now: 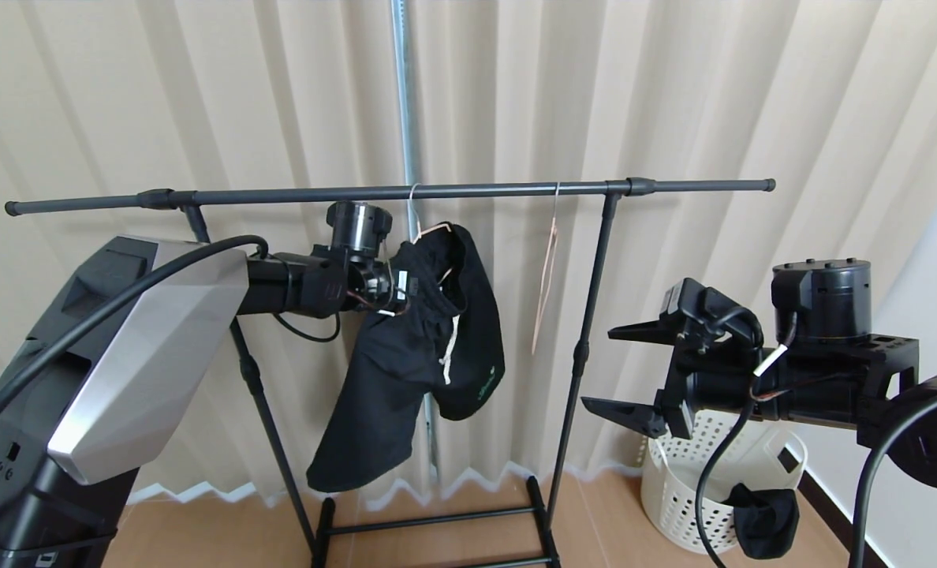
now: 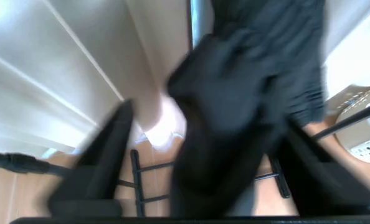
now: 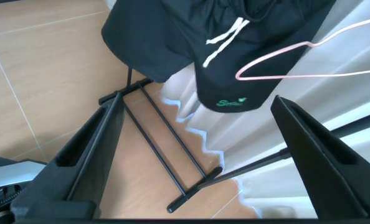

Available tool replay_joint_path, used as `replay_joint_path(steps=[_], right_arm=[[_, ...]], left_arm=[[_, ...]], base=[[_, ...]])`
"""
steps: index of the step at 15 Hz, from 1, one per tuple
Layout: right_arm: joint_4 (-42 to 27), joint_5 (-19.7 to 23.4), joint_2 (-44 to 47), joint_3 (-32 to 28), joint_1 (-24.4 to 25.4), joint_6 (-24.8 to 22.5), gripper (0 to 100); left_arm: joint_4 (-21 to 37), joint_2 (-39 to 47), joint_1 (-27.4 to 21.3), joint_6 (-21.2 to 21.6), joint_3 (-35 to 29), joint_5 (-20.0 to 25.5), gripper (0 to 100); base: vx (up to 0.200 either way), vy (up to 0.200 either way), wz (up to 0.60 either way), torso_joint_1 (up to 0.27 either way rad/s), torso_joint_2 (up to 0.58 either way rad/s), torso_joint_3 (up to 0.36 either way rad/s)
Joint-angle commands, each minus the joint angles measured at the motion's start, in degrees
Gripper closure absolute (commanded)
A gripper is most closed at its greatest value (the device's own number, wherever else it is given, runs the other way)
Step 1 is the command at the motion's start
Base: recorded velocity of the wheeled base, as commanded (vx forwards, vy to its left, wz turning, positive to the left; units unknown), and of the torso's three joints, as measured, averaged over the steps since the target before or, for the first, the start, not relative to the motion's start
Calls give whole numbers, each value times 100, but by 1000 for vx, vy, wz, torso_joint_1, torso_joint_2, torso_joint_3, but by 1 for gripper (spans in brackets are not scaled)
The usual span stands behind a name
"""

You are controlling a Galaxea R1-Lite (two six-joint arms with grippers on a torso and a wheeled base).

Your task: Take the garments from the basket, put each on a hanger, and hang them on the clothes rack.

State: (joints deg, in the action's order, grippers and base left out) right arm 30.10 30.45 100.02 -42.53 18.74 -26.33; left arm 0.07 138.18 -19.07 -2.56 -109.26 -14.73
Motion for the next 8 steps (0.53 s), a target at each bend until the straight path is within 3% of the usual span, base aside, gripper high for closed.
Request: replay_joint_path(steps=[1,5,8], right_arm=[[5,5,-18,-1,-10,-4,0],[5,5,-431,166,-2,-4,0],[-13,5,-1284,351,7,58,0]], left_arm=[[177,-573,-9,-8,362,-22,0],[239,-2234,-159,-16,1909,-22,0],[221,-3447,-326,-8,3289,-13,0]], base=[[0,0,0,0,0,0],[0,0,0,0,0,0],[0,0,0,0,0,0]])
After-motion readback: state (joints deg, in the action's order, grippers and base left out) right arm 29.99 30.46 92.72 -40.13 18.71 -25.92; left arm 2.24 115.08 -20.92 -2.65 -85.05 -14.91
